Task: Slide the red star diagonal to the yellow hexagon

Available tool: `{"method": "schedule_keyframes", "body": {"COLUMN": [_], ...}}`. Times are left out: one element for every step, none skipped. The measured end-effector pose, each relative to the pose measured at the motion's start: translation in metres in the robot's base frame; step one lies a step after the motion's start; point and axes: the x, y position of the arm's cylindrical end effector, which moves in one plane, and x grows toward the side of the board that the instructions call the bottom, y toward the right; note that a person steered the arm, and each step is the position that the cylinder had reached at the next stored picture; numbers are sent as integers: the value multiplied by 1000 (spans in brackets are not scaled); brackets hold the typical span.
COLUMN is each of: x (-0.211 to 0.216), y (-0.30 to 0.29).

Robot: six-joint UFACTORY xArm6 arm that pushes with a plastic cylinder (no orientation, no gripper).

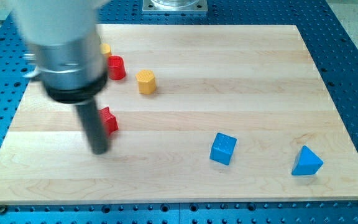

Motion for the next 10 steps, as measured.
{"method": "schedule_keyframes", "body": {"x": [-7,-40,-46,-30,-25,-30,-32,-33,-62,-62], "y": [-68,-22,62,42,77,116,121,64,75,92]}}
